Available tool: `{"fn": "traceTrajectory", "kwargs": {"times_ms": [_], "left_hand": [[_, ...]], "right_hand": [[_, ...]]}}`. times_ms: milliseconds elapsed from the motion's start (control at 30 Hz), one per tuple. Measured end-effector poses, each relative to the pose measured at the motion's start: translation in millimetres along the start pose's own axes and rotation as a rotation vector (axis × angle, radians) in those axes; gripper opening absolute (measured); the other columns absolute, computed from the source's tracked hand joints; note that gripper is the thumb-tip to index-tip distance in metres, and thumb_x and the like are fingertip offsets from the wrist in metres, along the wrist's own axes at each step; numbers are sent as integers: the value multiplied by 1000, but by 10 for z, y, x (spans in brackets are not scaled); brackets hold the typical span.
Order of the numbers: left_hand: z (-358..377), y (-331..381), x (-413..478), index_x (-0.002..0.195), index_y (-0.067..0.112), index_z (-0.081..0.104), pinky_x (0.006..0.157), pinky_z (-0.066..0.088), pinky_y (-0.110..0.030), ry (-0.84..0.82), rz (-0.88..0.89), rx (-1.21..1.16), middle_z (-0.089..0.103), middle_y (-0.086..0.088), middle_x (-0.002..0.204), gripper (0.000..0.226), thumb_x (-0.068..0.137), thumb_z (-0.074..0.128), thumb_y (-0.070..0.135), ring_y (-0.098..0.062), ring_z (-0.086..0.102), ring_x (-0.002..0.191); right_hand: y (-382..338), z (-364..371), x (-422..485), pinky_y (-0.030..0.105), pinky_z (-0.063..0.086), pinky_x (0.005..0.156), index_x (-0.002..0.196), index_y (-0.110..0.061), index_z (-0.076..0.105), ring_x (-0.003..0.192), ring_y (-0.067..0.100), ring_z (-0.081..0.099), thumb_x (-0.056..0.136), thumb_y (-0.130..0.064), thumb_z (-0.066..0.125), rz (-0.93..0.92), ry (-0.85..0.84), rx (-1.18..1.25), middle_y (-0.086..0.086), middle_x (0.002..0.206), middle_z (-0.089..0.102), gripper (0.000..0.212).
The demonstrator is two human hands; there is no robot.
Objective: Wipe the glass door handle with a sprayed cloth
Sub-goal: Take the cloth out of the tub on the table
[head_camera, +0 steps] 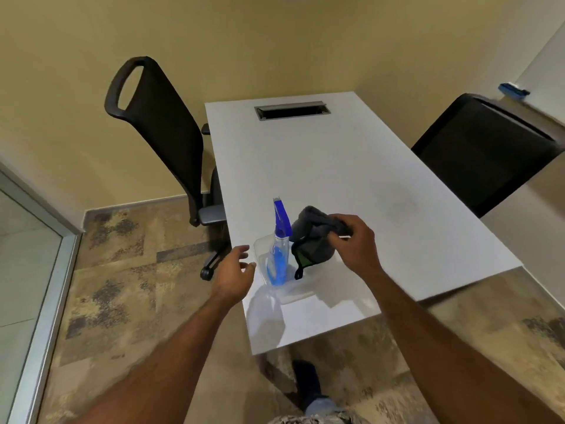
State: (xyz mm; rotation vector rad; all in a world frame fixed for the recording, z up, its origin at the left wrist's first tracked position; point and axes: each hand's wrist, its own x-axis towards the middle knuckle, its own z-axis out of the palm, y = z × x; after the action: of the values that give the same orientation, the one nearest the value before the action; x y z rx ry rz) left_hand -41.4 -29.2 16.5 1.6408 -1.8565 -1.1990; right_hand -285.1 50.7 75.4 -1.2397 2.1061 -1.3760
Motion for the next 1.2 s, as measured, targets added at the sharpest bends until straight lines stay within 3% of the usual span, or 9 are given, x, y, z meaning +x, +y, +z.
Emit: {"fn": "traceTrajectory", "kwargs": {"times_ms": [300,467,567,667,767,833,933,1033,1200], "left_hand": [[-359,427,-218,124,15,64,80,57,-22,155,548,-48,63,10,104,27,97,67,11,-3,63,91],[-472,801,-366,123,16,64,84,52,-13,65,780,-104,65,10,111,27,96,70,19,-1,63,99],[-540,933,-431,136,16,56,96,49,-14,-58,707,-168,63,8,127,42,96,70,25,-4,61,113],[-646,937,-465,132,23,56,92,51,-14,-138,665,-199,64,16,118,38,96,68,24,0,62,111],[-807,839,-451,119,22,62,84,59,-28,-206,602,-201,70,10,106,32,90,71,34,-9,68,100],[-909,753,-477,116,19,65,82,61,-35,-244,556,-226,71,5,105,44,83,74,47,-16,69,100],[-1024,594,-547,115,18,67,78,61,-31,-213,496,-272,72,3,103,44,84,72,49,-16,70,98],[-1116,392,-575,104,21,68,67,59,-27,-99,406,-336,73,1,94,10,99,66,30,-16,72,89],[-1290,211,-629,106,10,66,73,58,-27,-10,177,-708,76,-5,96,11,102,59,18,-20,73,92]], "right_hand": [[-642,-410,-135,47,56,82,98,-9,70,90,26,66,73,-13,61,-201,105,2,7,97,69,27],[-915,-506,-209,45,57,74,94,-8,67,80,26,65,74,-8,58,-223,33,111,8,86,68,21],[-1071,-448,-241,30,49,62,90,-5,65,66,14,57,74,-5,53,-215,-64,206,2,75,63,20],[-1194,-295,-280,22,44,56,89,1,62,60,12,51,74,-3,47,-214,-157,324,8,70,58,22],[-1240,-74,-327,28,49,65,94,4,62,74,20,56,76,-4,45,-174,-225,426,13,82,61,26],[-1244,90,-348,27,52,73,99,2,62,83,21,61,79,-6,45,-128,-254,474,15,91,64,28],[-1263,346,-367,25,54,82,102,-6,65,91,16,65,85,-10,47,-26,-306,523,8,98,68,25],[-1292,620,-398,28,54,81,99,-18,68,92,16,65,99,-8,46,96,-406,538,-1,95,71,25],[-1340,970,-550,38,55,94,111,-18,74,106,21,70,96,-46,56,409,-569,652,6,110,75,36]]}}
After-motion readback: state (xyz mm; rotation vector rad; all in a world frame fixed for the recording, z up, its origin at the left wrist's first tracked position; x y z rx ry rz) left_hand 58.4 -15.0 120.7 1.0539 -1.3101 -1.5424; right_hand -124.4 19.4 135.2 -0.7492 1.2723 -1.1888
